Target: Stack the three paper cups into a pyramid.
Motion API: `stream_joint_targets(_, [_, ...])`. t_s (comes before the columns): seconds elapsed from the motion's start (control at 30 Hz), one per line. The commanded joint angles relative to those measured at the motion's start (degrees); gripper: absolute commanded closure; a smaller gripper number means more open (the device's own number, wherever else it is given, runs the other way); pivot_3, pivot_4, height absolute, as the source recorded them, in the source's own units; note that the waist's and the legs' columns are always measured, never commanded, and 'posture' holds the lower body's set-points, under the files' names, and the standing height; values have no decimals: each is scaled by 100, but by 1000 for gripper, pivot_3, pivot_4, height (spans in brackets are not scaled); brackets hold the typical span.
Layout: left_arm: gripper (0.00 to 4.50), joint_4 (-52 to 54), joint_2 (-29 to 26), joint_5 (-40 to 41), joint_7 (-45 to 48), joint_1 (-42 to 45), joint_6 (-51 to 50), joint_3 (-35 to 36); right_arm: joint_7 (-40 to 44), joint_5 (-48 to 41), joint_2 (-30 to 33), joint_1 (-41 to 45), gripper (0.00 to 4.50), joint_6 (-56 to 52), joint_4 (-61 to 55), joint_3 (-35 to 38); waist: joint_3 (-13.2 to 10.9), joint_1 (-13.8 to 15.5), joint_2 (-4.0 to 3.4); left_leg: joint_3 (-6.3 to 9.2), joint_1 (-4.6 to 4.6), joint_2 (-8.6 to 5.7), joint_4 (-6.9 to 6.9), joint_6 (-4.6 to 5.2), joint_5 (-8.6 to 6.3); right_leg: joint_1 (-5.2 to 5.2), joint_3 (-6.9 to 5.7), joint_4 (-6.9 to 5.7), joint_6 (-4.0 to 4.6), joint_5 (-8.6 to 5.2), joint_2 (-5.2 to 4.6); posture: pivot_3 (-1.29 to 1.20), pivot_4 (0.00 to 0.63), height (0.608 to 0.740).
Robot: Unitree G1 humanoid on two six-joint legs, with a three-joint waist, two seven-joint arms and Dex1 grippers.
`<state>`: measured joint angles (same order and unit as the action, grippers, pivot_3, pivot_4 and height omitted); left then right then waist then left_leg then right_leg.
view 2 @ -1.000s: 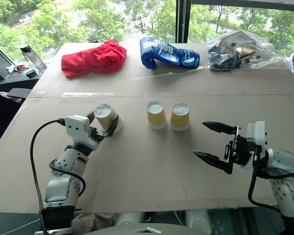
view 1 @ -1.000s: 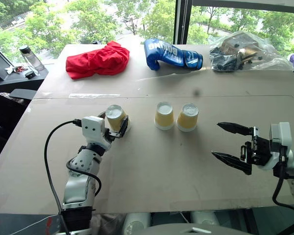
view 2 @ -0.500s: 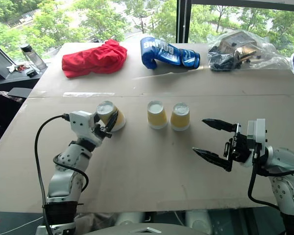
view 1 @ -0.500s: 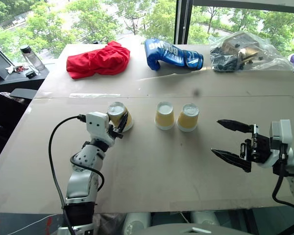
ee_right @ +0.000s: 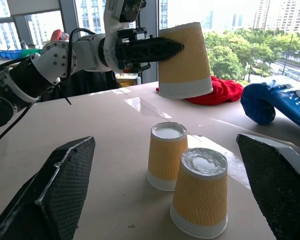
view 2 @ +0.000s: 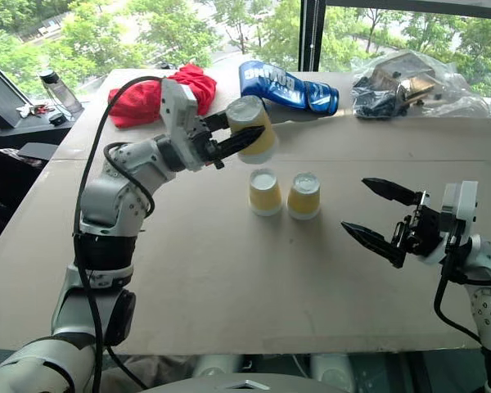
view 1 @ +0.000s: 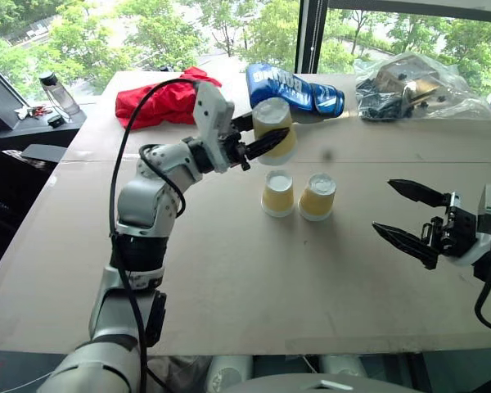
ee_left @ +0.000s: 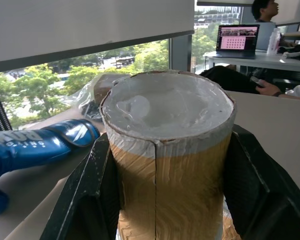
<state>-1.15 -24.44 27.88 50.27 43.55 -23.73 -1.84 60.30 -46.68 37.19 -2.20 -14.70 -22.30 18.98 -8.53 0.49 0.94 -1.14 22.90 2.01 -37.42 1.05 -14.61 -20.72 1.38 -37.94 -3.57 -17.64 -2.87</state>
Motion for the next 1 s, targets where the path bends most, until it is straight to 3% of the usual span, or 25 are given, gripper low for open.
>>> stream_joint_targets(0.03, [2225, -330, 143, -6, 530, 343, 56, -277, -63, 32, -9, -68, 0, 89, -182, 114, -1, -8, -1, 1, 0, 2, 0, 0, 0, -1, 0, -1, 0, 0, 4, 0, 150, 740])
stream_joint_targets(1.0, [2225, -1089, 529, -756, 975, 267, 768, -546, -519, 189, 85, -263, 0, -35, -596, 144, -2, 20, -1, -1, 1, 6, -1, 2, -1, -2, 5, -2, 0, 0, 7, 0, 150, 740])
